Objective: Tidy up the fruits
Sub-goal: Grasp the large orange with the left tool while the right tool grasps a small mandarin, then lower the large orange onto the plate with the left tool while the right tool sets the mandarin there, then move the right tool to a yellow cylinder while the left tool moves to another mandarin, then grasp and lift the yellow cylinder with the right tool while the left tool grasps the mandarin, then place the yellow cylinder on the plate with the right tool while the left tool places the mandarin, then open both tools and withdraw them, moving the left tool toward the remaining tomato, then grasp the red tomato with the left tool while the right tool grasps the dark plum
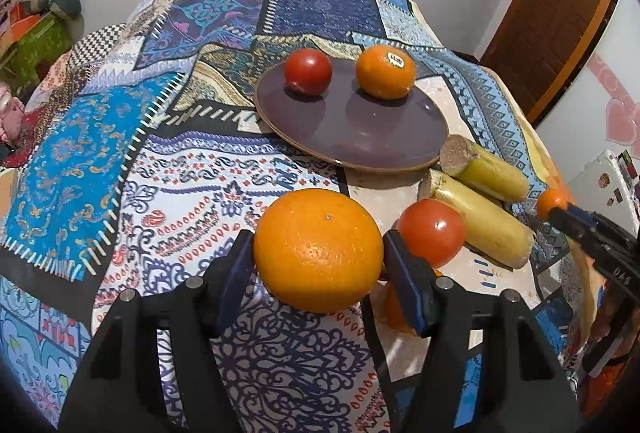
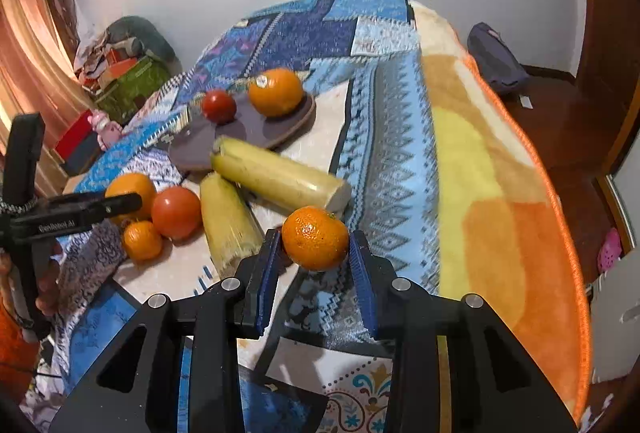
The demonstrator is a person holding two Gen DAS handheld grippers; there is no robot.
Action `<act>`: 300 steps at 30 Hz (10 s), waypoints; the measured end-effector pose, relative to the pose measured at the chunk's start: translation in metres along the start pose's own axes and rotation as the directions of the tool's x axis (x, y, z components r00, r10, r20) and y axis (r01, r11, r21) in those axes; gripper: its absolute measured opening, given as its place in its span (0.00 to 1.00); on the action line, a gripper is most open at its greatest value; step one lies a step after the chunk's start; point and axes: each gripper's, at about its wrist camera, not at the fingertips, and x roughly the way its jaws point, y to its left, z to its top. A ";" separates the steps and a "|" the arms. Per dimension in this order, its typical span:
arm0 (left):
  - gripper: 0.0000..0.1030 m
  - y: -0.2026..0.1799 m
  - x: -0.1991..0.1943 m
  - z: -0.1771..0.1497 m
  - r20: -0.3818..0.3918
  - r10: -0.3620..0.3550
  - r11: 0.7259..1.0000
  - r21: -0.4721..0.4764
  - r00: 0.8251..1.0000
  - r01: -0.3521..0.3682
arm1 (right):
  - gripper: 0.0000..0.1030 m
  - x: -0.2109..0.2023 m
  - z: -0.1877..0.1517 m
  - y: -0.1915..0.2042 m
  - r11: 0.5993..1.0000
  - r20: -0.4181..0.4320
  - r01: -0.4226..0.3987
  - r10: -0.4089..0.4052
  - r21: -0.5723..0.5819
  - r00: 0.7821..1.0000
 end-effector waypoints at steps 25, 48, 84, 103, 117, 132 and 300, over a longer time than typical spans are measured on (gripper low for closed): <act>0.62 0.008 -0.018 0.083 0.146 0.004 1.000 0.002 0.989 -0.004 | 0.31 0.053 0.096 0.070 0.977 0.085 -0.044 0.063 -0.210 0.994; 0.62 0.011 0.071 0.109 0.003 0.032 0.998 0.056 0.999 -0.032 | 0.31 0.153 0.121 0.097 0.904 -0.262 -0.093 -0.022 -0.417 0.965; 0.79 -0.002 -0.015 0.097 0.107 -0.015 0.998 0.054 0.994 0.009 | 0.59 0.061 0.101 0.053 0.934 -0.092 -0.046 0.014 -0.355 0.996; 0.79 -0.017 -0.007 -0.002 -0.062 -0.042 0.997 0.062 0.997 0.045 | 0.57 0.081 0.051 0.032 0.942 -0.209 -0.126 0.062 -0.310 0.976; 0.75 -0.044 0.011 -0.026 -0.117 -0.056 0.994 0.088 0.992 0.066 | 0.31 0.067 0.036 0.025 0.918 -0.202 -0.051 -0.033 -0.394 0.979; 0.37 -0.048 0.011 -0.029 -0.108 -0.065 0.993 0.092 0.992 0.075 | 0.34 0.057 0.035 -0.004 0.966 -0.193 -0.033 -0.017 -0.256 0.981; 0.44 -0.045 -0.002 0.030 0.051 -0.066 0.993 0.104 0.997 0.061 | 0.17 0.029 0.032 0.025 0.984 -0.059 -0.065 0.056 -0.169 0.997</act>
